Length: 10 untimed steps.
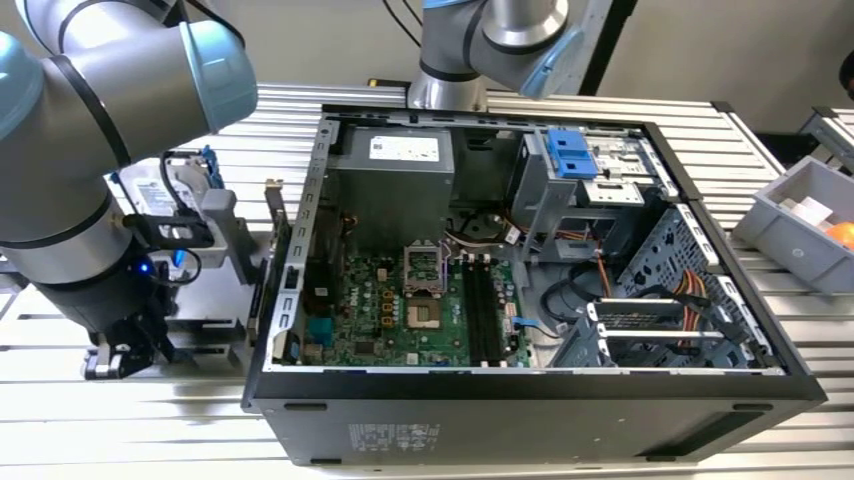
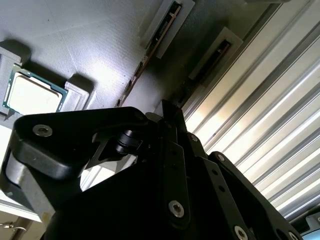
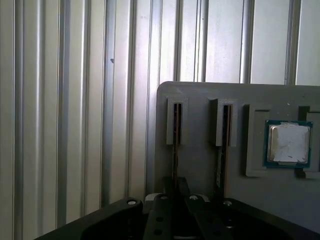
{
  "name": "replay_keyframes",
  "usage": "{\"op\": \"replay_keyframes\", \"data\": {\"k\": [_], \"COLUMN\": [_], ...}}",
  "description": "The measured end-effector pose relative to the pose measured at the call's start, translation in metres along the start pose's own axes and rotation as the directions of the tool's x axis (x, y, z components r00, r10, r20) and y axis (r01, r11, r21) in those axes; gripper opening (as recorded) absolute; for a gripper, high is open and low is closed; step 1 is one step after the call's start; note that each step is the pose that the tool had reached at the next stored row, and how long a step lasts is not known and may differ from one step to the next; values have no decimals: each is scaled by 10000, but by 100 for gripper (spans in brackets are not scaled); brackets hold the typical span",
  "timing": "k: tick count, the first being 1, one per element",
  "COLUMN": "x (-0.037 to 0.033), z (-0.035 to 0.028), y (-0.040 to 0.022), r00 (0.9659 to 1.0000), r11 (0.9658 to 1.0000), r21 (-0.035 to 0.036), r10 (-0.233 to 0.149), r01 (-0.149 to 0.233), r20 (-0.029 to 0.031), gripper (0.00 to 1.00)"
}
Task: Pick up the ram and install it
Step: 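Pick up the ram and move it above insertion slot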
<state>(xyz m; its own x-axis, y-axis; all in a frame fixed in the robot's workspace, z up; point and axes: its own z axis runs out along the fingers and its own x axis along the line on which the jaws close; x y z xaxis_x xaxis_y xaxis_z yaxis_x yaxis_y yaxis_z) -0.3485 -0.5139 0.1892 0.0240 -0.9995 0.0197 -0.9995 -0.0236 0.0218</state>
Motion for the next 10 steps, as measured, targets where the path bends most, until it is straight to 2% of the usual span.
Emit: {"op": "replay_keyframes", "data": {"k": [5, 10], "x": [-1, 0], "z": [-5, -38], "y": [-1, 1], "r00": [10000, 10000], "r11": [10000, 10000], "r21": [1, 0], "r10": [0, 0], "r01": [0, 0], "r20": [1, 0], "gripper": [0, 0]}}
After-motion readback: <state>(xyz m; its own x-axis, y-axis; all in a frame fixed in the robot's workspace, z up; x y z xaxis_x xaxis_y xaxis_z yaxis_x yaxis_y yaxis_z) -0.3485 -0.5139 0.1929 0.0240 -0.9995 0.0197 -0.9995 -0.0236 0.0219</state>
